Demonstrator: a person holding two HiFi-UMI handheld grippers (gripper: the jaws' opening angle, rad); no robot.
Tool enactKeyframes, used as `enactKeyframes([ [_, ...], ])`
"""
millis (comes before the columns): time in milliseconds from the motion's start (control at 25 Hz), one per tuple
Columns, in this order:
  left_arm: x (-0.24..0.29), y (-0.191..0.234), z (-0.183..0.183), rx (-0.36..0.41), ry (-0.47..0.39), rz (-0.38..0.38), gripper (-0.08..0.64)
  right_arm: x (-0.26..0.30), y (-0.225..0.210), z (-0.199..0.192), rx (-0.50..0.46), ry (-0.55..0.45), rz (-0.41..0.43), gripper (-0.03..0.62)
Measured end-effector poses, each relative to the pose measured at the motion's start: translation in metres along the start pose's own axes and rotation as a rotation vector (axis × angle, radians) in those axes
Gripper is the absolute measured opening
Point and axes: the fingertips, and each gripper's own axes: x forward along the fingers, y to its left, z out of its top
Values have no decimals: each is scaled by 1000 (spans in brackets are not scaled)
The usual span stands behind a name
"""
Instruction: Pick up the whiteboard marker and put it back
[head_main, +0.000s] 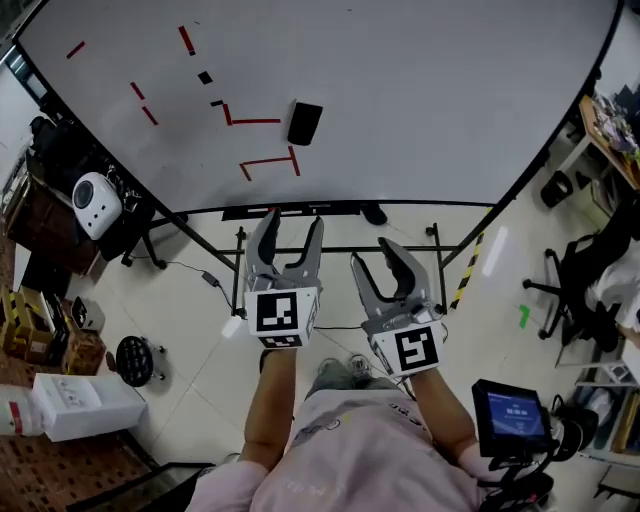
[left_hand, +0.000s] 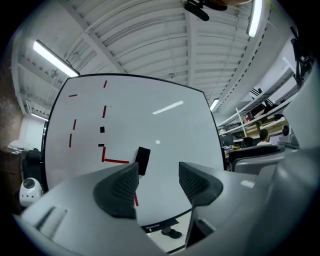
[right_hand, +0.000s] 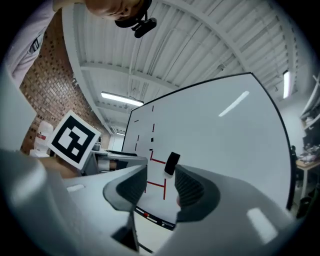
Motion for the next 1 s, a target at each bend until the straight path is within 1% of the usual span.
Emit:
enactKeyframes([
  [80,41,20,-6,7,10,17,244,31,-13,-6,7,11,-7,173],
  [160,83,39,-12,17,19,28,276,60,-24,-15,-2,36,-19,173],
  [280,139,61,-15,77,7,64,320,92,-35,-25,-9,54,-48,173],
  [360,168,69,-16,133,-19,102,339,104,-43,-31,-21,62,-85,173],
  [400,182,70,-19,157,-18,106,358,107,-49,-34,-28,65,-106,173],
  [440,195,70,-24,175,-10,100,385,110,-54,-37,-34,70,-125,172],
  [520,218,66,-32,197,3,81,391,112,-68,-44,-47,82,-159,169],
  [560,225,65,-34,211,-1,88,391,111,-75,-47,-54,86,-174,164],
  [680,229,66,-38,271,-33,166,388,105,-94,-52,-55,107,-221,148],
  [720,228,67,-38,281,-48,186,372,101,-99,-51,-53,115,-235,139],
  [760,226,68,-37,283,-61,195,361,97,-104,-49,-58,116,-247,125],
  [800,225,69,-36,278,-68,197,284,91,-108,-46,-67,114,-257,108],
  [840,225,69,-35,271,-68,195,268,85,-113,-44,-73,109,-266,100],
  [920,222,67,-31,251,-58,194,267,68,-120,-39,-71,98,-277,97],
  [1000,208,62,-21,228,-68,206,267,44,-123,-33,-65,87,-276,95],
])
